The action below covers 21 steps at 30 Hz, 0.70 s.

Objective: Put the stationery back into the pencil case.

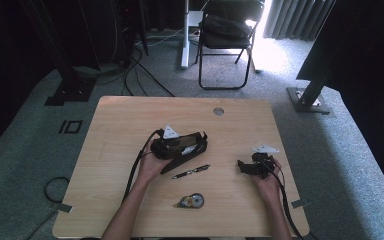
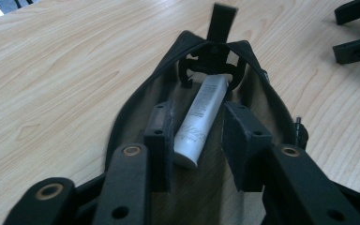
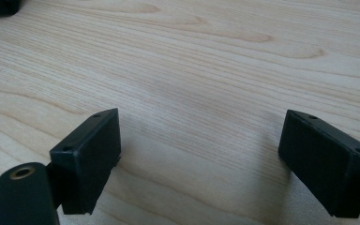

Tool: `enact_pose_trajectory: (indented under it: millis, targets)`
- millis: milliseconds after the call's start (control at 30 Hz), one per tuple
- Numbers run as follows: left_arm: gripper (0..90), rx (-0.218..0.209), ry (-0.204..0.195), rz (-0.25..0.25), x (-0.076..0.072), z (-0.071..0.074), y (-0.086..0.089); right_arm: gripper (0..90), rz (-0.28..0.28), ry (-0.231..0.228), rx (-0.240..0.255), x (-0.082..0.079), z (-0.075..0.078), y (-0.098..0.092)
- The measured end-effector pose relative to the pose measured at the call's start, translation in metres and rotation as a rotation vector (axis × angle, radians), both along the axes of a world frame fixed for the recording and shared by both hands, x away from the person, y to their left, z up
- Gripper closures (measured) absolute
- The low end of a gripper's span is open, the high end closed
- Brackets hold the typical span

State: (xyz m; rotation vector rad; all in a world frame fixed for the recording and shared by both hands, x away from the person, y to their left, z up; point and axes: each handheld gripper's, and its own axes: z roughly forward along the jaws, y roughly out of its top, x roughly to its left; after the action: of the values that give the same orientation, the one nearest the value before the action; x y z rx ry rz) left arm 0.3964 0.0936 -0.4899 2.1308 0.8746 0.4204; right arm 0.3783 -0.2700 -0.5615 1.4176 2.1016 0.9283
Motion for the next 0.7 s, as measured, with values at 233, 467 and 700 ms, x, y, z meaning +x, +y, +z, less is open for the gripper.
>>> enact_pose_trajectory:
  millis: [233, 467, 700]
  targets:
    - [61.0, -0.018, -0.015, -0.009, -0.006, 0.004, -0.001, 13.2, 0.000, 0.000, 0.000, 0.000, 0.000, 0.000]
    - [61.3, -0.031, -0.044, -0.034, -0.015, 0.013, -0.003, 13.2, 0.000, 0.001, 0.000, 0.000, 0.000, 0.000]
    - [63.5, -0.044, -0.046, -0.054, -0.021, 0.017, -0.010, 13.2, 0.000, 0.000, 0.000, 0.000, 0.000, 0.000]
